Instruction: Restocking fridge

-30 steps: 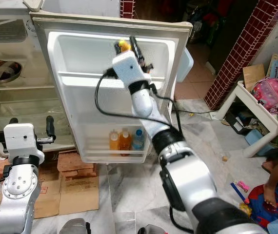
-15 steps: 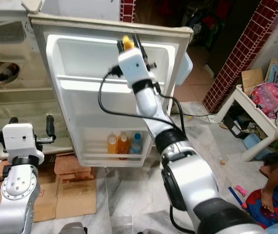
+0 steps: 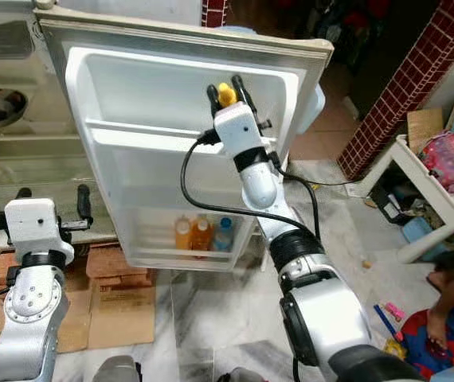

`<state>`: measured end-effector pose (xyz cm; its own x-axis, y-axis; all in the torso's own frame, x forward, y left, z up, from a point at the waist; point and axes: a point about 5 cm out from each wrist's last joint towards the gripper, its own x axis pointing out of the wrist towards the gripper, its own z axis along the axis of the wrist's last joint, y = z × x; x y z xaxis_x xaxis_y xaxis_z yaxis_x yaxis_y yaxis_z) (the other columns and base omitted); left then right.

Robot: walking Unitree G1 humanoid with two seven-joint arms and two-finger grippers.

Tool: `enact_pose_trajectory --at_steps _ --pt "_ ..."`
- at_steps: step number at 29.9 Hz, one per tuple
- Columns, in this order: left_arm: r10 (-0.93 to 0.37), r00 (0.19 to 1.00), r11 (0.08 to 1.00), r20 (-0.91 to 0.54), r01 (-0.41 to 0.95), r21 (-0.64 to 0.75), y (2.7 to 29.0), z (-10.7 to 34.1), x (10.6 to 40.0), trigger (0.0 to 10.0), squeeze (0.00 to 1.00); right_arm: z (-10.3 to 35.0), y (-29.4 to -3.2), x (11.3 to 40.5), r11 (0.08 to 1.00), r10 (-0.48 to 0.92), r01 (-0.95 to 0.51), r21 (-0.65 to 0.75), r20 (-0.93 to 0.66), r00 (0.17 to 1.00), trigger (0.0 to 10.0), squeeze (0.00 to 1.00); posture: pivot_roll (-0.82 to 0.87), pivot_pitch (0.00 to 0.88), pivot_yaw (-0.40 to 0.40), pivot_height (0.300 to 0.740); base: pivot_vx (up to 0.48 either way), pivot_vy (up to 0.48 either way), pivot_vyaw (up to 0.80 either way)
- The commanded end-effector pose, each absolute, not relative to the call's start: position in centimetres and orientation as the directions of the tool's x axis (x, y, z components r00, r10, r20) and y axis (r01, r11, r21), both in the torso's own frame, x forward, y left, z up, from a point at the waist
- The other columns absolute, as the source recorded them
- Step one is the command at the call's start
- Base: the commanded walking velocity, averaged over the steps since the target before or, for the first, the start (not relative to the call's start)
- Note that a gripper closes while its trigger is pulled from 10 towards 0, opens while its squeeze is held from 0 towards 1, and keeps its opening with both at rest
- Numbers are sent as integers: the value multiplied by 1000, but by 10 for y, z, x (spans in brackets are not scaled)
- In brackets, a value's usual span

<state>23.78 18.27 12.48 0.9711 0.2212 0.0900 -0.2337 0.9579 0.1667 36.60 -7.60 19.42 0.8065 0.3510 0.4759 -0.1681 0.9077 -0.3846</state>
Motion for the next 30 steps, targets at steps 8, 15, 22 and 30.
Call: enact_pose_trajectory --at_steps 8,15,22,30 --pt "235 969 955 71 -244 166 183 121 237 10000 0 185 -78 381 878 340 -188 -441 296 893 10000 0 153 0 -98 740 0 0 0" --pt "232 970 956 68 -240 169 181 121 240 10000 0 188 -73 391 806 328 -165 -569 198 924 10000 0 152 0 -97 740 0 0 0" --pt "233 970 956 64 -240 168 180 120 240 10000 0 195 -56 394 698 399 -187 -691 158 903 10000 0 152 0 -110 740 0 0 0" --pt "238 970 956 58 -244 164 180 119 239 10000 0 188 -34 387 699 464 -277 -660 122 878 10000 1000 160 0 -121 740 0 0 0"
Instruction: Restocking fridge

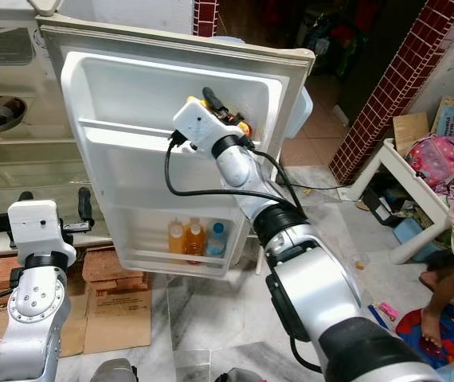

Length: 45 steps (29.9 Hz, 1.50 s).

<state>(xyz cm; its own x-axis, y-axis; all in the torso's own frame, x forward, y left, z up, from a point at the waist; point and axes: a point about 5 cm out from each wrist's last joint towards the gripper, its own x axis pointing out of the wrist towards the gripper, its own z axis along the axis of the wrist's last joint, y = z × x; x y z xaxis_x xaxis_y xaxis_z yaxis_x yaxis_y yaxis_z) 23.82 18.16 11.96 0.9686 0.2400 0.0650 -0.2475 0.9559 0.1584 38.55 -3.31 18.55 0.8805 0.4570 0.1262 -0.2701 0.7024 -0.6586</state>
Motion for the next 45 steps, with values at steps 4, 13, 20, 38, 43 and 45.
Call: enact_pose_trajectory --at_steps 4,13,20,38,43,45 --pt "241 969 955 61 -248 163 181 120 239 10000 0 187 -22 382 721 502 -331 -609 129 855 10000 1000 161 0 -121 740 0 0 0" --pt "240 969 955 61 -247 167 181 120 240 10000 0 187 -24 383 765 487 -349 -542 132 863 10000 1000 162 0 -120 740 0 0 0" --pt "236 969 956 72 -245 159 180 122 242 10000 0 202 -35 382 826 463 -300 -477 269 845 10000 1000 163 0 -120 740 0 0 0" --pt "182 980 971 83 -192 143 177 126 255 10000 0 151 -105 322 890 445 -385 -243 293 846 10000 0 124 0 -92 740 0 0 0" --pt "185 979 971 92 -196 140 178 128 262 10000 0 142 -116 310 900 425 -376 -221 251 870 10000 0 114 0 -86 740 0 -254 0" --pt "188 977 970 99 -200 136 179 129 264 10000 0 141 -120 308 903 418 -373 -214 235 877 10000 0 105 0 -83 740 0 -480 0"
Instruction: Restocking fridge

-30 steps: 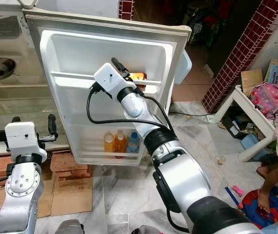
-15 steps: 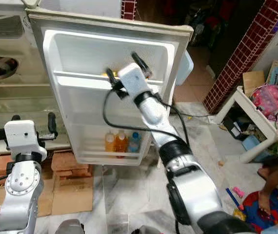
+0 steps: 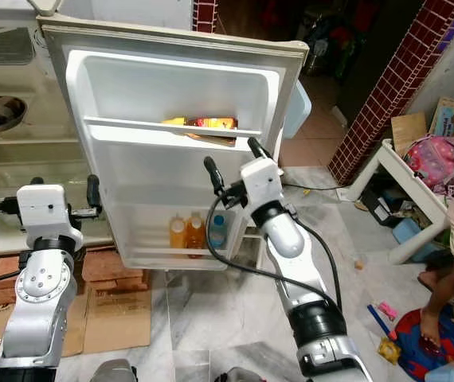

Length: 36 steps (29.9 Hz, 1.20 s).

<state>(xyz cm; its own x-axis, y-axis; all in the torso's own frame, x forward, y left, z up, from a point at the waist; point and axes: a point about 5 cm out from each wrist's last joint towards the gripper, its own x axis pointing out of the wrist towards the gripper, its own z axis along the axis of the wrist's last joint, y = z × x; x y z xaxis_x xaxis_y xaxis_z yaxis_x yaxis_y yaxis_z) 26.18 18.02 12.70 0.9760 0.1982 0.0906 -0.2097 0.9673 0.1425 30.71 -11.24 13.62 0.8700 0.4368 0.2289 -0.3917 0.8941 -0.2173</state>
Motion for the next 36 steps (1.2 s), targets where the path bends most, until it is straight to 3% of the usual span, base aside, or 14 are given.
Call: enact_pose_trajectory --at_steps 1,19,29,36 --pt "187 977 970 99 -200 136 179 129 265 10000 0 141 -121 308 902 419 -374 -213 232 878 10000 0 105 0 -83 740 0 -480 0" --pt "219 966 964 136 -236 124 184 136 274 10000 0 142 -128 316 910 394 -353 -218 186 900 10000 0 106 0 -72 740 0 -429 0" --pt "325 941 936 93 -334 113 195 129 265 10000 0 146 -122 333 935 346 -321 -153 179 921 10000 0 128 0 -67 740 0 0 0" --pt "337 940 931 55 -342 130 199 122 252 10000 0 146 -106 332 932 359 -340 -128 194 913 10000 0 133 0 -62 740 0 0 709"
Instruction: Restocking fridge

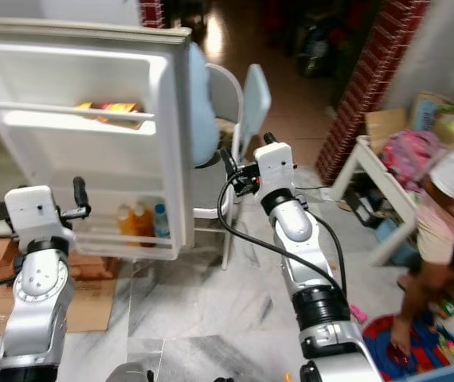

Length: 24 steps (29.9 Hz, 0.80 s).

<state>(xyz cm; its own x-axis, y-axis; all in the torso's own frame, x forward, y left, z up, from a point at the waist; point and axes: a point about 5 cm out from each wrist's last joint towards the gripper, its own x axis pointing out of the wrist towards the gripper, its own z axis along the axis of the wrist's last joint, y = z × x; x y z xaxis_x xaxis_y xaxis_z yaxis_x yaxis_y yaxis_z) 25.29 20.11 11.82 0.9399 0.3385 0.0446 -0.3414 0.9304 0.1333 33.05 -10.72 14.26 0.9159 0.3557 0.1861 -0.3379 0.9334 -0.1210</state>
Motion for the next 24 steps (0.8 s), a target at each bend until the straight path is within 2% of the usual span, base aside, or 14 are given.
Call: enact_pose_trajectory --at_steps 1,9,15,24 --pt "341 939 930 49 -345 130 199 121 251 10000 0 146 -104 330 933 359 -342 -117 199 912 10000 0 129 0 -61 740 0 0 800" --pt "287 958 950 25 -288 118 193 117 249 10000 0 144 -102 327 941 338 -324 -100 202 919 10000 0 109 0 -57 740 61 0 747" --pt "251 968 961 20 -252 111 186 117 250 10000 0 145 -113 330 956 290 -272 -111 198 936 10000 0 91 0 -43 740 341 0 0" --pt "236 972 965 20 -236 110 183 117 251 10000 0 136 -125 330 956 276 -256 -142 151 949 10000 0 93 0 -49 740 480 0 0"
